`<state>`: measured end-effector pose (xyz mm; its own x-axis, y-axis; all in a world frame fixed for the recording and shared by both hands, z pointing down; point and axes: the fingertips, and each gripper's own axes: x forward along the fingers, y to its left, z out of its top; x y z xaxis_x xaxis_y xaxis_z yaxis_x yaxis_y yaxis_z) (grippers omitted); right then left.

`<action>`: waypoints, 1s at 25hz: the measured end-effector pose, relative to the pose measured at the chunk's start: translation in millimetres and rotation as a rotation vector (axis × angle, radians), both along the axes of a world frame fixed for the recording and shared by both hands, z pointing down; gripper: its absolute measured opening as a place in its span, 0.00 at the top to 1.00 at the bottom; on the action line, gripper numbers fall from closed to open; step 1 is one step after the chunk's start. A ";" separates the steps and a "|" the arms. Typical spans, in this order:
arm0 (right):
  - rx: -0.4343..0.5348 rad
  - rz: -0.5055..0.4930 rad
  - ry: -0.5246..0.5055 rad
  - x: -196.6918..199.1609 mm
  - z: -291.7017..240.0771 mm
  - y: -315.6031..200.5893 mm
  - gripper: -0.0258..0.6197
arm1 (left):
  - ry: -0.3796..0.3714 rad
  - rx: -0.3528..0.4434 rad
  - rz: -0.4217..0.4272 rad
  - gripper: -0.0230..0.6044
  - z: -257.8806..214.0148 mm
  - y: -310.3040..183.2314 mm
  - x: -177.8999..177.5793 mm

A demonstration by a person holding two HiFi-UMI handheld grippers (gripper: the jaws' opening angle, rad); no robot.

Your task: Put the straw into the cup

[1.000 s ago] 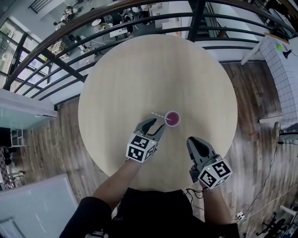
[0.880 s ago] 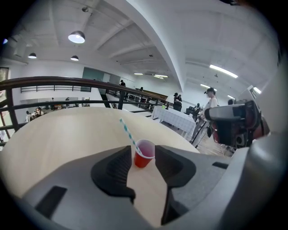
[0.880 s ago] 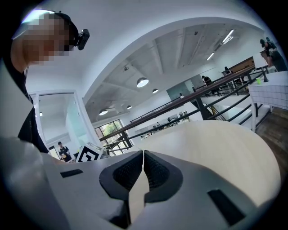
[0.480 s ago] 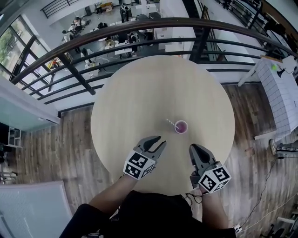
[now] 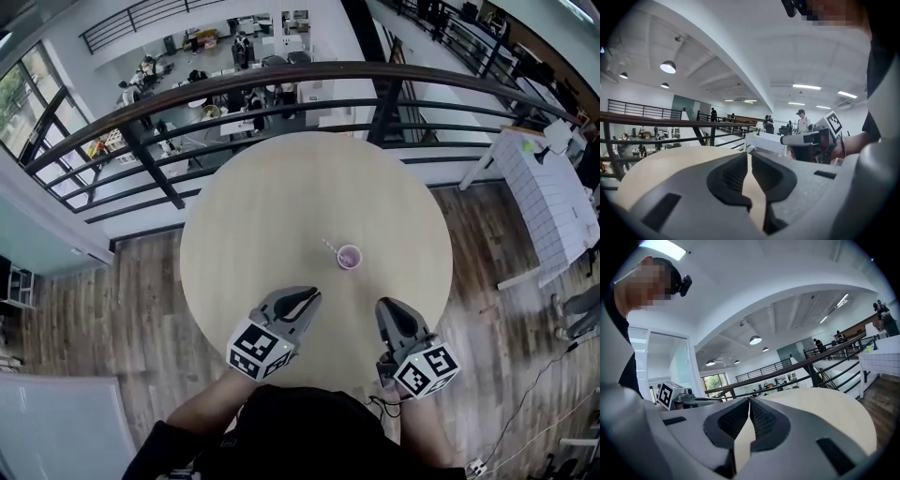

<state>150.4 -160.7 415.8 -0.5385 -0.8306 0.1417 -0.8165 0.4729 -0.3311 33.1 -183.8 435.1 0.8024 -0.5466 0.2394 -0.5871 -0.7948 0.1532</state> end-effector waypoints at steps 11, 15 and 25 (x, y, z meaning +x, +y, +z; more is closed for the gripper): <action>0.091 -0.111 -0.029 15.6 -38.2 57.5 0.92 | 0.014 0.087 -0.113 0.95 -45.7 60.6 12.1; 0.118 -0.094 -0.011 23.6 -38.7 76.4 0.92 | 0.044 0.124 -0.113 0.95 -62.3 85.1 10.6; 0.155 -0.032 0.017 12.8 -49.0 71.7 0.93 | 0.052 0.189 -0.143 0.95 -82.1 74.7 -30.3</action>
